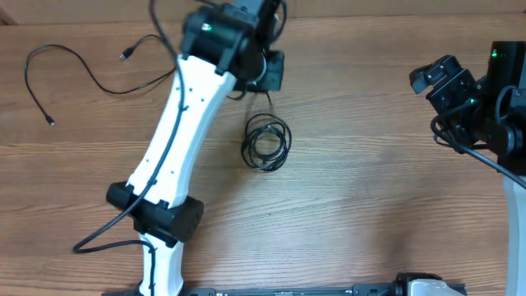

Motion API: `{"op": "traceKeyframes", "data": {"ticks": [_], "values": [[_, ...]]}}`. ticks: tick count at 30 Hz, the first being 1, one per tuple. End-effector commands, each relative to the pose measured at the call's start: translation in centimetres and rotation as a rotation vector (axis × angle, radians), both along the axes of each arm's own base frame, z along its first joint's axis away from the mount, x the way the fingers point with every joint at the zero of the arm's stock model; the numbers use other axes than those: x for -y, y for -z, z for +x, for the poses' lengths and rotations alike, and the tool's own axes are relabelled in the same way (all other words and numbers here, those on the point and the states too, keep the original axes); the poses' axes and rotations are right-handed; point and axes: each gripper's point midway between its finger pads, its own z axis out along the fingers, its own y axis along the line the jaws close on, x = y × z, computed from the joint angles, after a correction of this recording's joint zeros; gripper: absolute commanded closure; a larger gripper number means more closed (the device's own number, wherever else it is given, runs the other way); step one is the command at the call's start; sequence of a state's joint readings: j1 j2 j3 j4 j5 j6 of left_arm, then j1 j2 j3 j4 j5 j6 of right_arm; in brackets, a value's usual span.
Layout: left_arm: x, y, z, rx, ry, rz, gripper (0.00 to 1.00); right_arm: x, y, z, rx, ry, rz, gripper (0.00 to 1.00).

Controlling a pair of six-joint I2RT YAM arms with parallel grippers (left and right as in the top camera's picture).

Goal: Untangle cables

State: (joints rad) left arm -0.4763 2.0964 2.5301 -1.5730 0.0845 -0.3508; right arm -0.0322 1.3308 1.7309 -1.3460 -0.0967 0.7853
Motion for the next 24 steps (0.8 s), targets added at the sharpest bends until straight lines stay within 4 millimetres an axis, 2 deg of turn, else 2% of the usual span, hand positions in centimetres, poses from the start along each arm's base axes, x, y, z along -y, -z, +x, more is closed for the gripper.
{"op": "traceKeyframes", "data": {"ticks": [1,6,9,11,13,14,18,20,22,24], "values": [[-0.5,-6.5,-0.9,0.145,-0.017,-0.108,0.96,0.3,-0.3,0.0,0.012,0.005,-0.012,0.00],[-1.4,-12.2,-2.9,0.290,-0.013,-0.182,0.96,0.3,-0.3,0.0,0.012,0.005,-0.012,0.00],[-2.0,-14.8,-4.0,0.359,-0.013,-0.217,0.96,0.3,-0.3,0.0,0.012,0.005,-0.012,0.00],[-2.4,-15.7,-4.7,0.382,-0.015,-0.226,0.96,0.3,-0.3,0.0,0.012,0.005,-0.012,0.00],[-2.7,-15.7,-5.4,0.369,-0.014,-0.223,0.96,0.3,-0.3,0.0,0.012,0.005,-0.012,0.00],[-2.8,-15.4,-5.7,0.352,-0.013,-0.215,0.92,0.3,-0.3,0.0,0.012,0.005,-0.012,0.00],[-3.2,-12.9,-7.1,0.242,-0.003,-0.161,0.44,0.3,-0.3,0.0,0.012,0.005,-0.012,0.00],[-2.0,-12.3,-7.6,0.202,0.044,-0.183,0.19,0.3,-0.3,0.0,0.012,0.005,-0.012,0.00],[-0.8,-11.4,-8.3,0.144,0.086,-0.212,0.13,0.3,-0.3,0.0,0.012,0.005,-0.012,0.00],[-0.1,-10.3,-8.5,0.107,0.100,-0.202,0.02,0.3,-0.3,0.0,0.012,0.005,-0.012,0.00]]}}
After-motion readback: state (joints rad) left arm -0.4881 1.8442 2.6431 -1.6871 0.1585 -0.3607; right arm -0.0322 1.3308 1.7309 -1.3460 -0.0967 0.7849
